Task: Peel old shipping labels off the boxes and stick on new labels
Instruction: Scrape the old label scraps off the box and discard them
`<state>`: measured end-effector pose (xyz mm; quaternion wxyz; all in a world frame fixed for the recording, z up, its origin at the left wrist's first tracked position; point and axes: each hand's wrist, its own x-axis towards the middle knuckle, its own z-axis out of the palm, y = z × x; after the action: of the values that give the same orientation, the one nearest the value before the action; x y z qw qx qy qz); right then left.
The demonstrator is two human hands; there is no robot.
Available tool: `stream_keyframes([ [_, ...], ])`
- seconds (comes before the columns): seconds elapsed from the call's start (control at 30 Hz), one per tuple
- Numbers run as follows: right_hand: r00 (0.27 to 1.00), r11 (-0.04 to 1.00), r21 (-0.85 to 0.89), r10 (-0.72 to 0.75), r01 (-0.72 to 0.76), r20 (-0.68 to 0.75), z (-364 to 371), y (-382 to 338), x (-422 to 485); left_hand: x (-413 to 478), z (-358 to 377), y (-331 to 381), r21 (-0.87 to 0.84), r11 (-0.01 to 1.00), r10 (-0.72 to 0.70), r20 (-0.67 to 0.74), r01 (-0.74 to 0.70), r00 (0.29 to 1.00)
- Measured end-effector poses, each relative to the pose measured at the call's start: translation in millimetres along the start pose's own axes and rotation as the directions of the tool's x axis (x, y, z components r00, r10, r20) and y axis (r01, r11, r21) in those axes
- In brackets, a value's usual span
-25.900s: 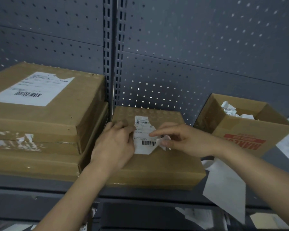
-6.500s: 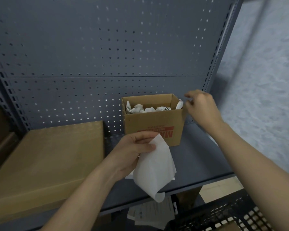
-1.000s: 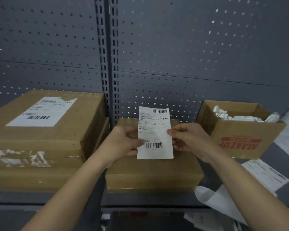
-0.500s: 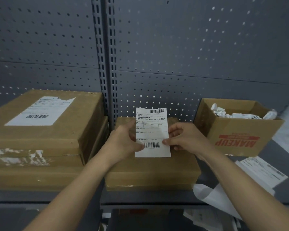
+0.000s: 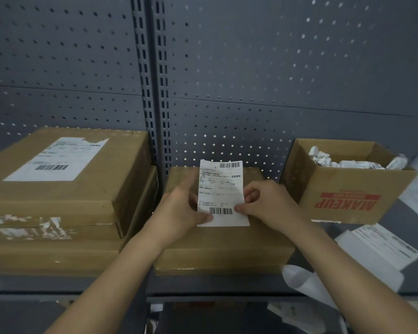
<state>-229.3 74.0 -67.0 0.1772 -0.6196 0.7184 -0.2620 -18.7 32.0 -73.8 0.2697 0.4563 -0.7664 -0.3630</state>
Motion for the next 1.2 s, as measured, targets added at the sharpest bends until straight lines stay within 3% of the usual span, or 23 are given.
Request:
stream_keyframes([
  [0.57, 0.997, 0.996, -0.077, -0.042, 0.037, -0.068, 8, 4, 3, 7, 6, -14, 0.035, 0.998, 0.057, -0.038, -0.056, 0.998],
  [0.7, 0.994, 0.992, -0.122, -0.049, 0.037, -0.101, 13, 2, 7, 10, 10, -15, 0.16, 0.987, 0.041, -0.132, -0.02, 0.99],
  [0.87, 0.986, 0.961, -0.276, -0.068, 0.025, -0.151, 12, 0, 17, 16, 12, -6, 0.397, 0.916, -0.01, -0.137, 0.064, 0.991],
  [1.2, 0.991, 0.954, -0.296, 0.013, -0.053, -0.135, 17, 0, 65, 58, 8, -6, 0.52, 0.84, -0.101, -0.131, 0.155, 0.986],
])
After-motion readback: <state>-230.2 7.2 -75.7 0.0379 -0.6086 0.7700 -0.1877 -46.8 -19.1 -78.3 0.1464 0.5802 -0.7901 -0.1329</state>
